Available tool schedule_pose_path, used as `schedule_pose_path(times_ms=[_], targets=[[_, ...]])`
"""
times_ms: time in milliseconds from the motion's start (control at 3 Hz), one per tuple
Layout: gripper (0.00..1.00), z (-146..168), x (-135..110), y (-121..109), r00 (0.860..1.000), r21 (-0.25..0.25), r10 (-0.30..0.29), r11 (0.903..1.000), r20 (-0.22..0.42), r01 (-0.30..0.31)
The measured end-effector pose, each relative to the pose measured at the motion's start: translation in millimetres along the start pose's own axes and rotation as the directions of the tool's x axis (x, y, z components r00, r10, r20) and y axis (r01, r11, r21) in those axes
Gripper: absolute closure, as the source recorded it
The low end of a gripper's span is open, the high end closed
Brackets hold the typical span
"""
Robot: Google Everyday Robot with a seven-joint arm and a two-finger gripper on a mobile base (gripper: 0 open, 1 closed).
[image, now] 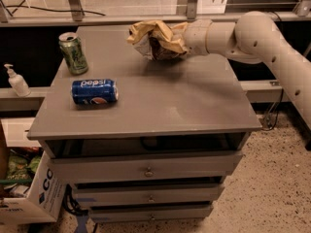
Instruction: Move brown chip bag near pepsi can
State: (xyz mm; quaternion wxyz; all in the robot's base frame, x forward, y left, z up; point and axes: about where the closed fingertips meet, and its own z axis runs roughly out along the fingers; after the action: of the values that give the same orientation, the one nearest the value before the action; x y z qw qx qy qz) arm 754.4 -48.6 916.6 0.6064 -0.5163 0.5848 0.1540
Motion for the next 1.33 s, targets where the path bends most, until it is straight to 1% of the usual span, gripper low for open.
schedule_pose_path(times_ms=[333, 667, 1000, 1333], targets=[[1.00, -16.1, 2.2, 36.3, 0.999, -0.063, 0.034, 0.9974, 0.009, -0.034], [1.00, -31.3, -1.2, 66.3, 0.998, -0.128, 0.065, 0.9900, 0.026, -0.061], [1.00, -45.1, -11.3, 87.8, 0.994, -0.190, 0.099, 0.9778, 0.055, -0.087], [1.00, -57.1, -25.8, 106.2, 0.987, -0.257, 0.137, 0.9600, 0.088, -0.110]])
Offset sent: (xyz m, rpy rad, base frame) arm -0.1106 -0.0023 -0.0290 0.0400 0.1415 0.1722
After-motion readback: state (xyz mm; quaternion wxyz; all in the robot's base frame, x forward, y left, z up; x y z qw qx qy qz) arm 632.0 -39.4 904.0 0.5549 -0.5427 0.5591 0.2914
